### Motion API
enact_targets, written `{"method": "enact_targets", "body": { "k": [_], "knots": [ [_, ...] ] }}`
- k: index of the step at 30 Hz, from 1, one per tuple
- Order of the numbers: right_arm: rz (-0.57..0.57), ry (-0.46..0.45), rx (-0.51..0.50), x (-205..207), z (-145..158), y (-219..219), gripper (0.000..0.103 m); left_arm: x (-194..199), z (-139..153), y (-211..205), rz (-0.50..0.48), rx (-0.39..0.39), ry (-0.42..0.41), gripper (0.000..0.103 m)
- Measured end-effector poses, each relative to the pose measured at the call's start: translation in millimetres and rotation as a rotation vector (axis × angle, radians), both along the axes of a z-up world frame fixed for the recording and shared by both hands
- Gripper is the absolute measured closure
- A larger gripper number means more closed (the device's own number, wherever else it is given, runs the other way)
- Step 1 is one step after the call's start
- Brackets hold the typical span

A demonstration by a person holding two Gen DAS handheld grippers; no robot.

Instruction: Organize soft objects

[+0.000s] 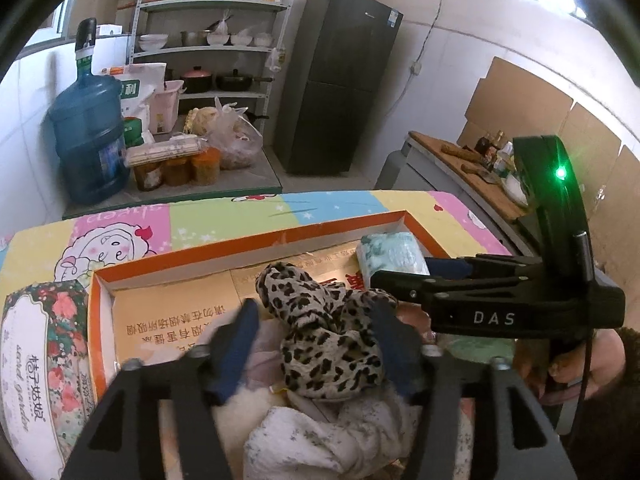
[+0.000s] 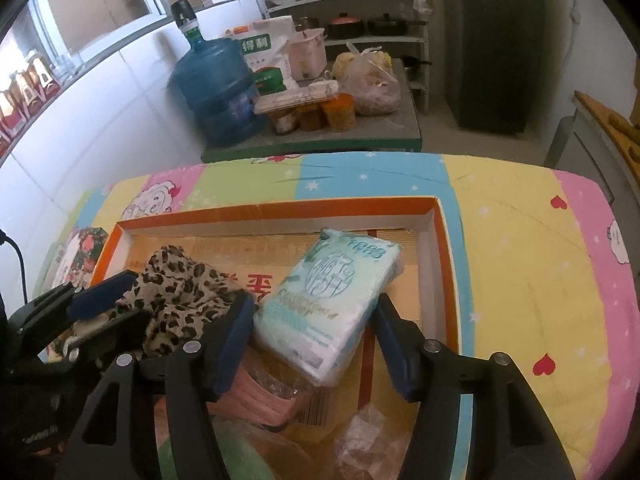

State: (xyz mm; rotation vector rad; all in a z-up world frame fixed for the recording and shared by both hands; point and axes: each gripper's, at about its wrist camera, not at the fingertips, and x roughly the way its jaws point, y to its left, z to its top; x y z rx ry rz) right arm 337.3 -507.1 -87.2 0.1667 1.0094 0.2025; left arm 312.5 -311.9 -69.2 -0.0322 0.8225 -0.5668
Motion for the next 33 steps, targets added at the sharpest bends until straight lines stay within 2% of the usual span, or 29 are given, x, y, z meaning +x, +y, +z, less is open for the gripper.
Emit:
{"method": "enact_targets", "body": {
  "k": [3,6,8,11,19,33],
  "knots": [
    [-0.005,0.001,0.016,-2.9,-1.0,-3.2,0.032,-1.2,-0.1,2.3,0.004,-0.01,0.002,0.035],
    [-0.02,-0.005,0.006,-6.1,1.8,-3.7,0.029,-1.7,0.9,4.2,0.007,-0.015,0.0,0.031],
    [-0.019,-0.013,-0.001,-8.4,4.5,-2.4,0.029,-2.9,1.2,4.8,0.011,-0.015,-0.005,0.028],
    [-0.025,-0.025,-0.011,-13.4,8.3,-2.0,0.029,-4.9,2.2,6.3,0.01,-0.021,-0.006,0.027],
    [-0.096,-0.113,-0.034,-35.0,32.0,-5.7,0.029,-16.7,14.0,14.1,0.001,-0.056,-0.027,0.023],
    [-0.209,-0.263,-0.056,-88.0,73.1,9.8,0.029,-61.4,48.5,30.7,0.007,-0.053,-0.158,0.023]
  ]
}}
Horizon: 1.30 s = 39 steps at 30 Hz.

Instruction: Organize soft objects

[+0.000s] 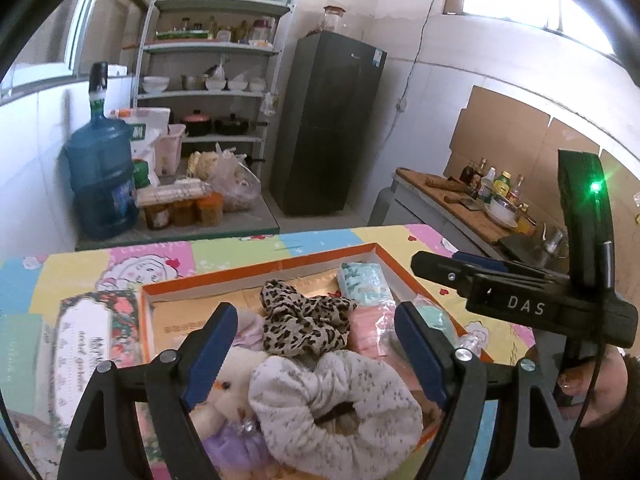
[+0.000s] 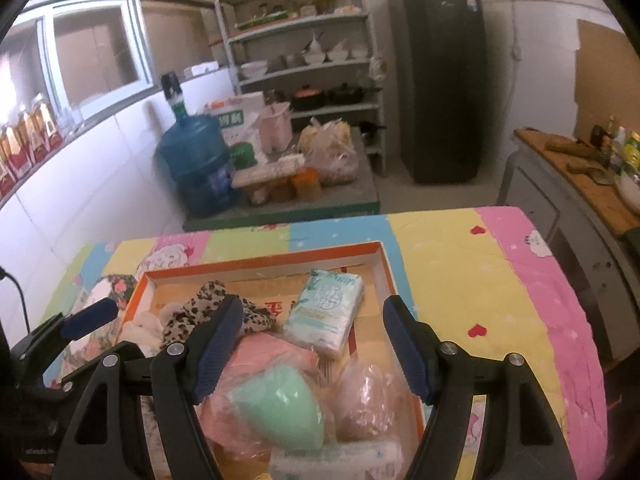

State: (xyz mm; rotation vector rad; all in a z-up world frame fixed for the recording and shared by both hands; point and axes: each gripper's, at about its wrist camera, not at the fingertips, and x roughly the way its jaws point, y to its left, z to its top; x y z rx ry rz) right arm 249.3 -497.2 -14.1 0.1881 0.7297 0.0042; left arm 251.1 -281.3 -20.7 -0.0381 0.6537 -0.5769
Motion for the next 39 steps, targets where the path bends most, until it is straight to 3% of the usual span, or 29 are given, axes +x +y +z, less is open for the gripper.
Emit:
{"method": "enact_targets", "body": {
  "k": [11,26,32,39],
  "knots": [
    [-0.081,-0.123,-0.009,-52.5,23.7,22.3,0.029,-39.7,26.7,33.6,0.07,-0.007,-0.102,0.023],
    [-0.157,-0.28,-0.091,-130.3,40.3,85.5,0.028,-107.6,53.6,78.7,0.203,0.029,-0.254,0.023],
    [-0.174,-0.343,-0.113,-164.5,46.8,114.1,0.028,-143.9,60.6,102.7,0.301,0.062,-0.346,0.023],
    [-0.161,-0.359,-0.13,-195.3,46.7,146.6,0.028,-177.1,62.4,130.5,0.318,0.046,-0.345,0.023]
  ]
}}
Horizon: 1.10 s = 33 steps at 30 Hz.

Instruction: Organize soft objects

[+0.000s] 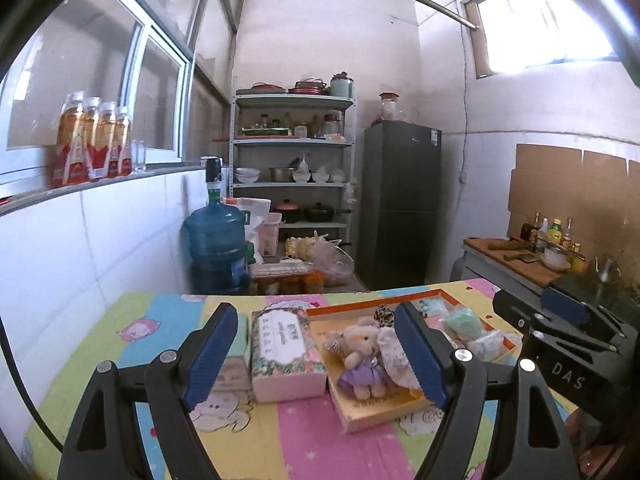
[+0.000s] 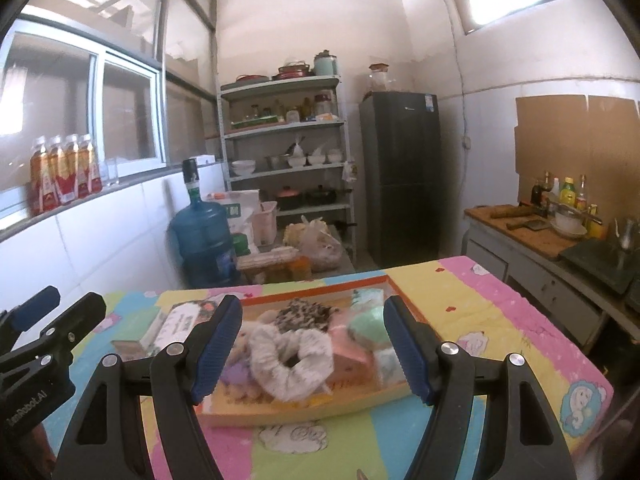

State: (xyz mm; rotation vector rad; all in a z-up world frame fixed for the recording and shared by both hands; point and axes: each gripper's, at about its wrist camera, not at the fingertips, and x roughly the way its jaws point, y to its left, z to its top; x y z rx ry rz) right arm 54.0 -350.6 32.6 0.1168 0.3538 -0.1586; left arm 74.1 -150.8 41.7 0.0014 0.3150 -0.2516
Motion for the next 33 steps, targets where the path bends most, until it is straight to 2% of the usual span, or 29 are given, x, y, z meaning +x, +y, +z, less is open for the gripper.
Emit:
{"method": "enact_targets", "body": {
  "k": [7,11,14,24,33],
  "knots": [
    [-0.023,-0.034,-0.052,-31.6,-0.3,40.6,0.028,-27.2,-8.3,27.0,0.039,0.009,0.012,0.023],
    [-0.046,-0.04,-0.101,-51.7,-9.2,68.7,0.028,-43.2,-17.1,43.7,0.058,0.016,0.023,0.023],
    [-0.035,-0.033,-0.097,-65.1,-15.8,84.3,0.028,-55.6,-24.8,54.2,0.062,0.023,0.033,0.023],
    [-0.035,-0.036,-0.089,-102.7,-28.6,113.0,0.028,-92.2,-39.9,81.8,0.069,-0.001,0.043,0.023],
    [-0.035,-0.054,-0.106,-127.2,-29.8,127.2,0.028,-113.1,-36.9,91.7,0.078,-0.002,0.018,0.023]
  ]
}}
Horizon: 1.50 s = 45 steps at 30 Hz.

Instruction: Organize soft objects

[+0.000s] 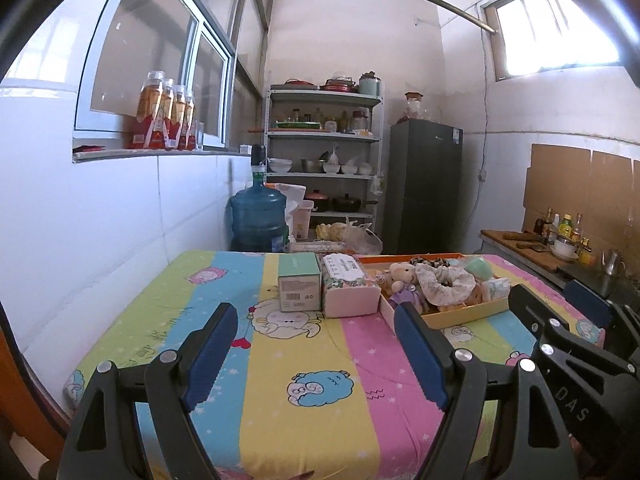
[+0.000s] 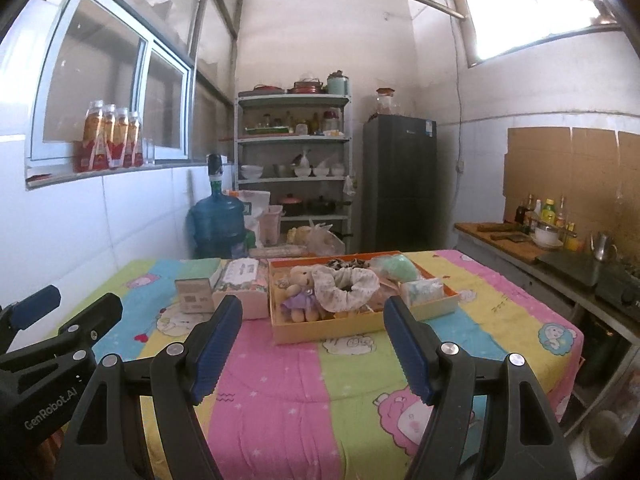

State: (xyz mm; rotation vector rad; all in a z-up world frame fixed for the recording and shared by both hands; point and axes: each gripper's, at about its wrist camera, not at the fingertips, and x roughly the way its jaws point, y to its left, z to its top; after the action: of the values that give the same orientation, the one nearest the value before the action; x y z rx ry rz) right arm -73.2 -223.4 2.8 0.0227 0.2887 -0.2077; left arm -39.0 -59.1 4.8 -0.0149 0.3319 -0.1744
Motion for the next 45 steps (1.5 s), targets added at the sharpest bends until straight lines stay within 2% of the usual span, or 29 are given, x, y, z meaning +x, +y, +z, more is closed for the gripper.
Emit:
{"method": "enact_targets", "body": {
  "k": [14,45],
  "knots": [
    [0.0,-0.015,-0.01,-12.7,7.3,0.8,0.028,-8.3,3.6,3.8,0.007,0.005,-0.012,0.023],
    [0.004,-0.014,-0.009,-11.7,7.6,2.7,0.028,-8.2,2.3,7.5,0.01,0.001,-0.009,0.023]
  ]
}}
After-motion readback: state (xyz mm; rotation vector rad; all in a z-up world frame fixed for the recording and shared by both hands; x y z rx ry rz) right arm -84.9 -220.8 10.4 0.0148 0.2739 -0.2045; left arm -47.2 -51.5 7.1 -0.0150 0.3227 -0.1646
